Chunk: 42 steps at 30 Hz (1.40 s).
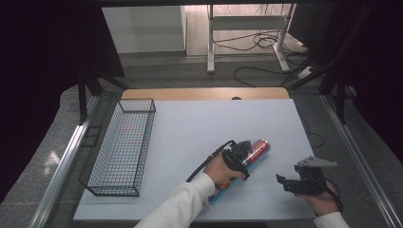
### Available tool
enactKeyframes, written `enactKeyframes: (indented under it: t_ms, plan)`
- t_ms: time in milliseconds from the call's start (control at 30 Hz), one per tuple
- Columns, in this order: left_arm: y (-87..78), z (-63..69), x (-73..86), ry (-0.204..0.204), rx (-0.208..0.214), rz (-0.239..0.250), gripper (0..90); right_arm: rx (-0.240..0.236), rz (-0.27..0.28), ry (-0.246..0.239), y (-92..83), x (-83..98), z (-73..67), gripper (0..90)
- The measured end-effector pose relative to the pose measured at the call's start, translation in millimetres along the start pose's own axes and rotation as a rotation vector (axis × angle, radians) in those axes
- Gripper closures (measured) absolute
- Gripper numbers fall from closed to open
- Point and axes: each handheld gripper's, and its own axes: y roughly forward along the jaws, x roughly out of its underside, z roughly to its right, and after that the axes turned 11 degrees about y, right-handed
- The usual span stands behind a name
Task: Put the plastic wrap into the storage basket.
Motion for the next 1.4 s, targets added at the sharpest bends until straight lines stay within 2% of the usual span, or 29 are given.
enactKeyframes:
  t_ms: [300, 433, 467, 500, 600, 633, 700, 733, 800, 900, 1267, 1400]
  plan:
    - [-0.9, -1.8, 0.5, -0.010, 0.015, 0.003, 30.9, 0.005, 0.001, 0.006, -0.2, 0.0, 0.8, 18.9]
    - [-1.9, -3.9, 1.9, 0.002, 0.019, 0.004, 31.2, 0.006, 0.001, 0.009, -0.5, -0.1, 0.9, 18.9]
    - [-2.5, -4.6, 2.4, 0.002, 0.022, 0.006, 31.2, 0.006, 0.002, 0.009, -0.5, -0.1, 0.9, 18.9]
    - [-2.8, -4.6, 3.0, -0.014, 0.033, 0.022, 31.3, 0.006, 0.002, 0.009, -0.6, -0.1, 1.1, 18.9]
    - [-6.8, -7.8, 4.5, -0.007, 0.049, 0.020, 31.3, 0.006, 0.003, 0.009, -0.5, 0.0, 1.4, 18.9]
    - [-11.0, -9.4, 5.8, -0.015, 0.057, 0.042, 31.4, 0.006, 0.003, 0.009, -0.5, 0.0, 1.5, 18.9]
    - [-13.2, -10.4, 6.7, -0.022, 0.062, 0.048, 31.4, 0.007, 0.003, 0.010, -0.5, 0.0, 1.5, 18.9]
    - [-16.5, -13.0, 8.0, -0.010, 0.067, 0.038, 31.4, 0.007, 0.003, 0.008, -0.4, -0.1, 1.7, 18.9]
    - [-24.3, -16.5, 12.4, -0.028, 0.069, 0.052, 31.4, 0.007, 0.002, 0.008, -0.4, -0.2, 1.5, 18.9]
    - [-31.2, -19.8, 16.1, -0.022, 0.066, 0.052, 31.4, 0.007, 0.002, 0.008, -0.4, -0.3, 1.3, 18.9]
    - [-74.3, -41.9, 44.1, -0.095, 0.091, 0.118, 31.4, 0.008, 0.001, 0.006, 0.8, -0.8, 0.2, 19.0]
    - [-85.3, -45.8, 50.5, -0.098, 0.080, 0.122, 31.4, 0.008, 0.000, 0.005, 1.0, -1.0, 0.0, 19.0]
